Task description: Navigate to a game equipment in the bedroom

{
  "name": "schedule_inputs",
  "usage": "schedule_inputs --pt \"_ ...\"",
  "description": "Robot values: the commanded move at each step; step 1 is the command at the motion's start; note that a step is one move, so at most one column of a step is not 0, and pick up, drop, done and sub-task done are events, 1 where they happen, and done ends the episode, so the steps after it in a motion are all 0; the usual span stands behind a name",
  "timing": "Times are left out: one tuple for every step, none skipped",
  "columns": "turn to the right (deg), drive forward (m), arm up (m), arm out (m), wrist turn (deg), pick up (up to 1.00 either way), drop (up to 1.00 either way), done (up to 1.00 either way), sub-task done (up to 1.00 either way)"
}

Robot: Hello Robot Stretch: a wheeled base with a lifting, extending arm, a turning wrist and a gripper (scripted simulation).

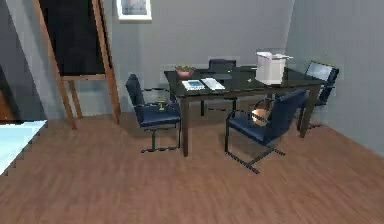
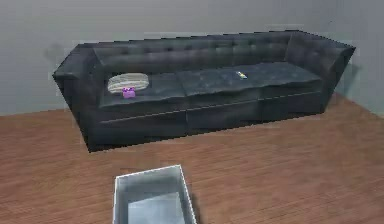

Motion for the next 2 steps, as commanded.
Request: schedule_inputs --pt "-45.0 0.00 0.00 0.00 0.0 0.00 0.00 0.00 0.00" --pt "-45.0 0.00 0.00 0.00 0.0 0.00 0.00 0.00 0.00"
